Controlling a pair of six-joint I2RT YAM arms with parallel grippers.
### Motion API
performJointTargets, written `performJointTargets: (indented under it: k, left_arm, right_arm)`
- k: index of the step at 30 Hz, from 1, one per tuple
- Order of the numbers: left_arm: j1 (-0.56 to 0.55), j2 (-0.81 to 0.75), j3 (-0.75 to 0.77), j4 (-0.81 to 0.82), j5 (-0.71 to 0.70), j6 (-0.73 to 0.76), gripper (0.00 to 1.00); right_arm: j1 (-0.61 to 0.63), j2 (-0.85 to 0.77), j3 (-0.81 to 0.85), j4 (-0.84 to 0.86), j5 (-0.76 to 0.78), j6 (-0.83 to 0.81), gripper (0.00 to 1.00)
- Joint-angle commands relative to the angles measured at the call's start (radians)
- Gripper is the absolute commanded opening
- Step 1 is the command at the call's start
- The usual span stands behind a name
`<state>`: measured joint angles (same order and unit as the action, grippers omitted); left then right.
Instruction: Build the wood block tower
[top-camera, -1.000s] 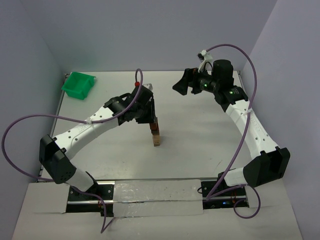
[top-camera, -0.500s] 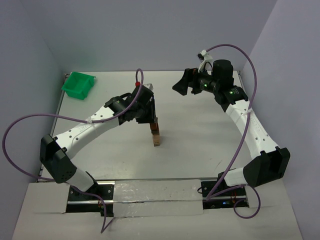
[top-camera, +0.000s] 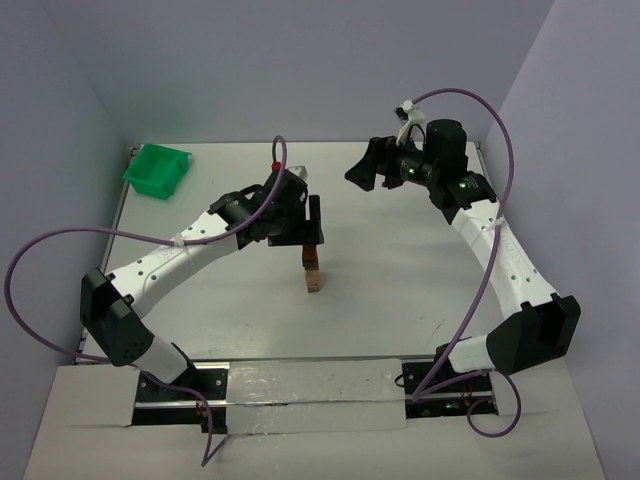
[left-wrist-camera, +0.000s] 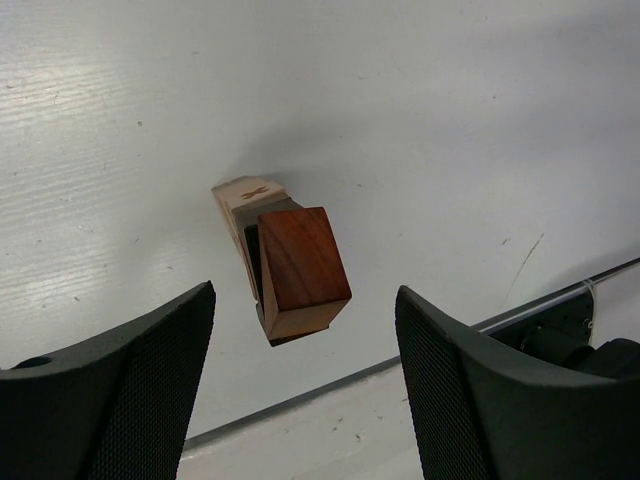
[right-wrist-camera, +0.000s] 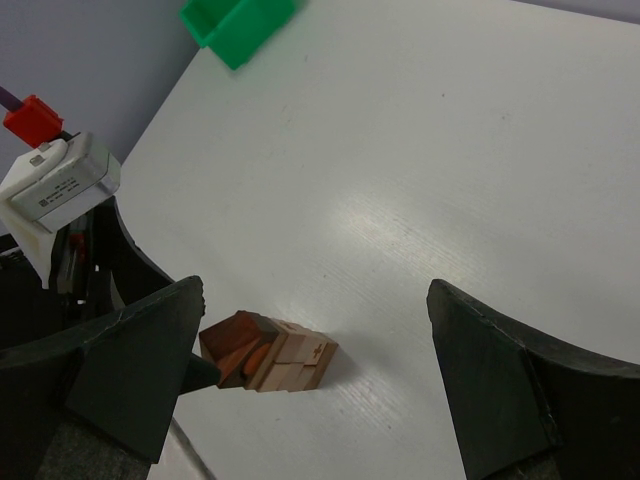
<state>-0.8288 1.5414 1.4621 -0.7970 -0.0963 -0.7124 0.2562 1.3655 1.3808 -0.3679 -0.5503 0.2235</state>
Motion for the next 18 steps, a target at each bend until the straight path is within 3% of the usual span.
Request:
performJointTargets:
  k: [1,4,9,13,16,18]
  left_arm:
    - [-0.003,-0.019,0.077,0.025,-0.003,0.021,0.79]
    - [0.001,-0.048,0.103,0.037,-0.018,0.039,0.76]
    - [0.069,-0.132,0.125,0.078,-0.007,0.077,0.59]
    - [0.236,-0.188,0.11,0.1,0.107,0.113,0.53]
    - [0.384,-0.164,0.144,0.062,0.214,0.229,0.76]
    - [0.475,-0.123,0.162,0.007,0.227,0.337,0.99]
  right_arm:
    - [-0.003,-0.04,-0.003,0.006,-0.004,0.002,1.0]
    - [-0.004,-0.04,-0.009,0.007,0.003,-0.003,1.0]
    - [-0.003,-0.04,-0.017,0.007,0.004,-0.01,1.0]
    - [-0.003,-0.043,-0.016,-0.012,0.024,-0.036,1.0]
    - [-0.003,-0.054,-0.02,-0.04,0.07,-0.079,1.0]
    - [-0.005,-0.071,-0.031,-0.056,0.1,-0.126,1.0]
